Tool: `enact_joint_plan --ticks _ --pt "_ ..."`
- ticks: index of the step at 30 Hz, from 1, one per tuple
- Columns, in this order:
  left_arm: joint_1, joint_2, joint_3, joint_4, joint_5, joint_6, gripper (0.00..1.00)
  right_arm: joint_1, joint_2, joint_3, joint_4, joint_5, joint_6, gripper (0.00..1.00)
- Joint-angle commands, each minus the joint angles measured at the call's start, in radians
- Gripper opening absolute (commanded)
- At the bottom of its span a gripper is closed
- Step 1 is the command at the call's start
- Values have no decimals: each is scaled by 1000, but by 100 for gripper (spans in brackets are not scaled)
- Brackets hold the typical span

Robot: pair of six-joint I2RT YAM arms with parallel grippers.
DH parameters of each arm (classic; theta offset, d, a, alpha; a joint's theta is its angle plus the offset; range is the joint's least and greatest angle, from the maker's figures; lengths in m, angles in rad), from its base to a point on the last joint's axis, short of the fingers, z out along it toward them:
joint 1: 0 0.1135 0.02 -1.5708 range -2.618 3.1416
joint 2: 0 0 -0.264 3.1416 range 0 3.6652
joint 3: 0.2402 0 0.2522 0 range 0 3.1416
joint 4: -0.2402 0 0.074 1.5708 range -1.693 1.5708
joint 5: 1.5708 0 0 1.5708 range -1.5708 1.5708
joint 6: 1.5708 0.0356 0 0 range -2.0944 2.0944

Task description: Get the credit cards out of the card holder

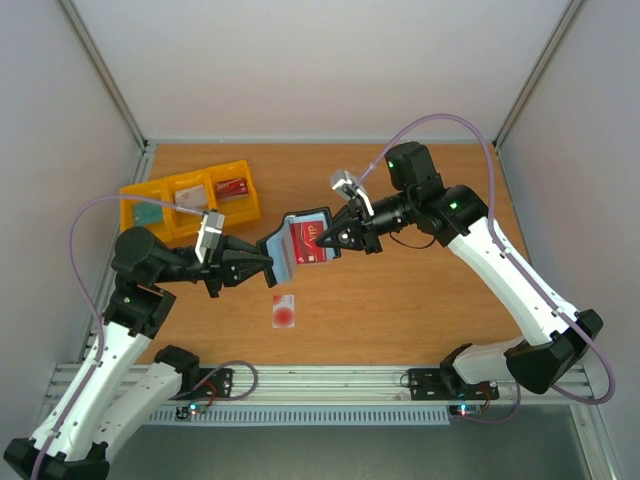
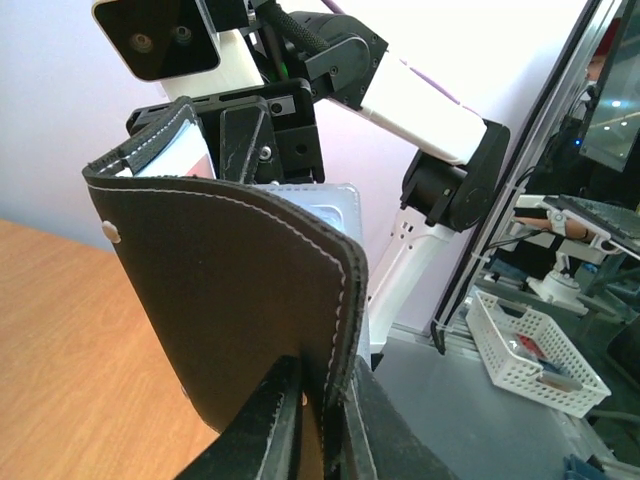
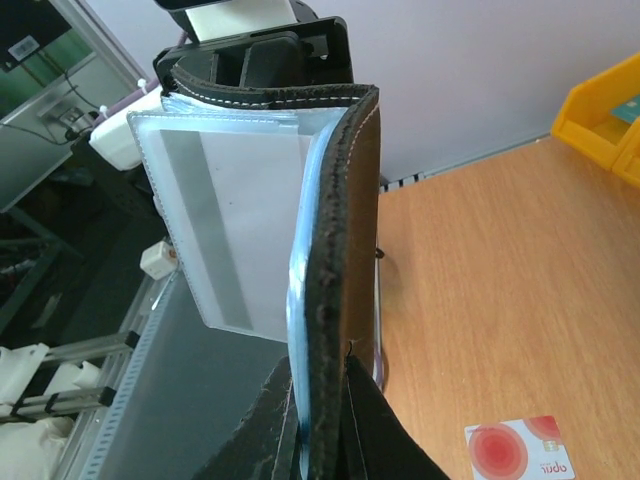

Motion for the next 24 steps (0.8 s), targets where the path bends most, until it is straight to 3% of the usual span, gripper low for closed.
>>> enact_joint_plan --ticks 1,3,5,6,9,19,24 --pt "-2 1 23 48 -20 11 11 -2 -6 30 7 -35 0 2" --pt "-2 1 30 3 -87 24 15 -1 -6 29 24 -25 20 1" --pt "-2 -2 37 -77 -209 42 33 5 -6 24 42 7 40 1" --pt "-2 -2 39 -134 -259 58 37 11 -5 22 48 25 51 1" --pt "-2 -4 35 -209 -341 95 38 27 0 21 53 83 68 1" --pt "-3 9 24 -251 -369 145 43 61 21 14 125 99 126 1" --pt "-6 6 8 -192 -245 95 54 80 53 27 128 181 141 1"
